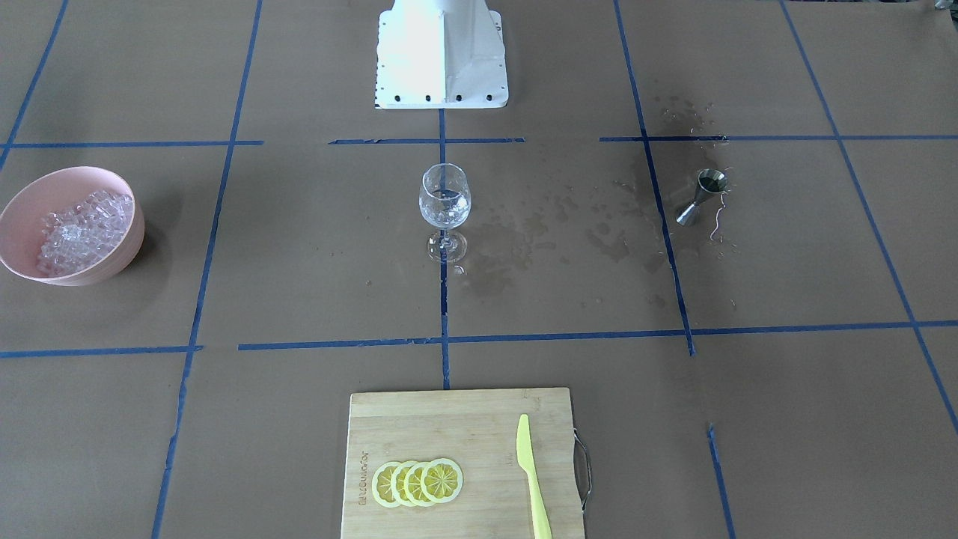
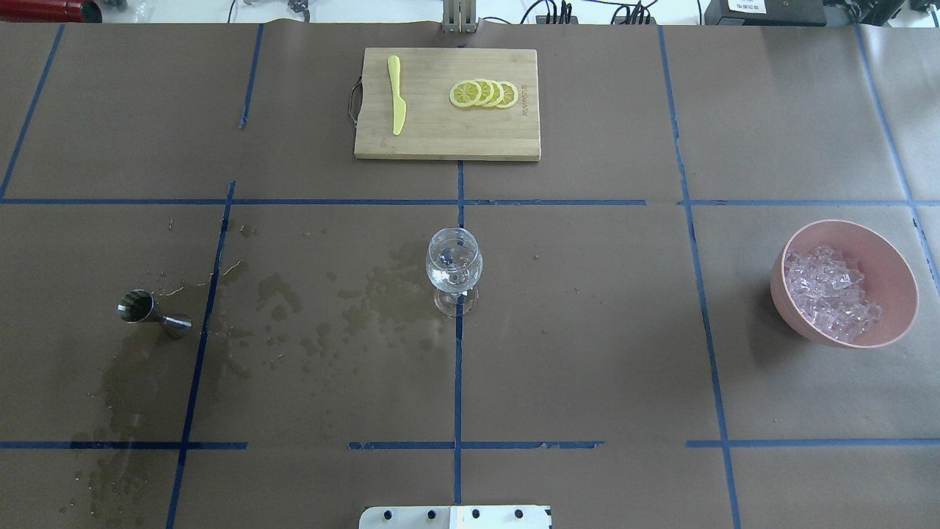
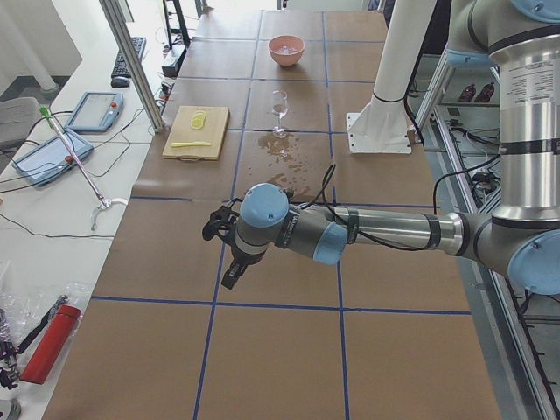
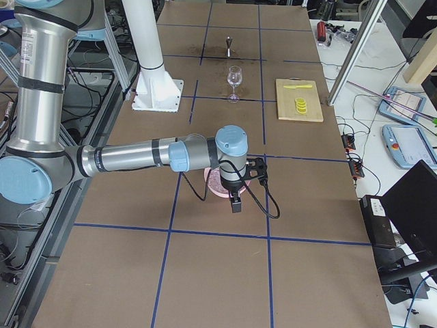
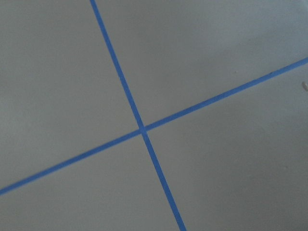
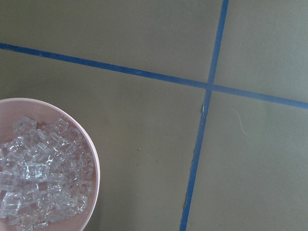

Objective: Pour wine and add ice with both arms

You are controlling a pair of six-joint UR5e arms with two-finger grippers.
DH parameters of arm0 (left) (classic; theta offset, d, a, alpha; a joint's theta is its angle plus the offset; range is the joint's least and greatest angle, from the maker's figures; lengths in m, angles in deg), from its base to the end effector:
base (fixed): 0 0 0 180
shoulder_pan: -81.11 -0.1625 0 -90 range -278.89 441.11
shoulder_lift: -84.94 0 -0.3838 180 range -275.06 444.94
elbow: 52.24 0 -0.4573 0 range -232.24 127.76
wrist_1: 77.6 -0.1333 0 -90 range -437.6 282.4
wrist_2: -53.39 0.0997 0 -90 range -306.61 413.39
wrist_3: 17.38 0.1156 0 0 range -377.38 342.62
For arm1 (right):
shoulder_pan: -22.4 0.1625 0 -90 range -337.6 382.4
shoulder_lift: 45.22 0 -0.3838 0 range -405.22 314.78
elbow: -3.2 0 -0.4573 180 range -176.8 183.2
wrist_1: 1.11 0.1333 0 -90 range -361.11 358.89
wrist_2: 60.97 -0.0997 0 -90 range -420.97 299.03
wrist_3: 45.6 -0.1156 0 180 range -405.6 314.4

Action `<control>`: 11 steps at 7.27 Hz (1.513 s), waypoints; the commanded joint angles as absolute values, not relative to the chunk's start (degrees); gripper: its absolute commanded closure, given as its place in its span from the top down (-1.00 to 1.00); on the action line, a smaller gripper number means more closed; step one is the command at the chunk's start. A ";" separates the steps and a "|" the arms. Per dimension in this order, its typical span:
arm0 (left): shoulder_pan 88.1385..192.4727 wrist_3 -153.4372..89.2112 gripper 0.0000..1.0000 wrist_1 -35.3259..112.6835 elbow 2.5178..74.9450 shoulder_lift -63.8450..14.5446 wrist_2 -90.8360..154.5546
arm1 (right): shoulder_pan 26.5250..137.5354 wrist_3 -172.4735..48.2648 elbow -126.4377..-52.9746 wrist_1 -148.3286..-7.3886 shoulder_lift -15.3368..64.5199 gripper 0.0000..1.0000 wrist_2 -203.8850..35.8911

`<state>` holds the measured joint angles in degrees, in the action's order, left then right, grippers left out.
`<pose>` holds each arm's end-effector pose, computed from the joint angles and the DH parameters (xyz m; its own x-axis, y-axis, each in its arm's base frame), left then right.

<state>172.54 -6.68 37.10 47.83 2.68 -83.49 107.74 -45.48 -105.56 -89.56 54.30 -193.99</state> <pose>-0.0621 -0.5286 0.5493 0.6837 0.4744 -0.5545 -0.1066 0.8166 0.5673 0.0135 -0.5044 0.5319 0.7182 -0.1888 0.6698 0.0813 0.9787 0.1886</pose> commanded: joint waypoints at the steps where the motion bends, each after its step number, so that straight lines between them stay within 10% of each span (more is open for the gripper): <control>1: 172.60 -9.02 1.00 54.19 44.98 4.25 -89.82 | 107.83 -45.51 -104.73 -86.55 54.28 1.00 -194.30; 11: 136.89 -60.95 1.00 90.52 53.39 5.74 -54.52 | 107.65 -45.08 -105.52 -86.10 52.25 1.00 -194.74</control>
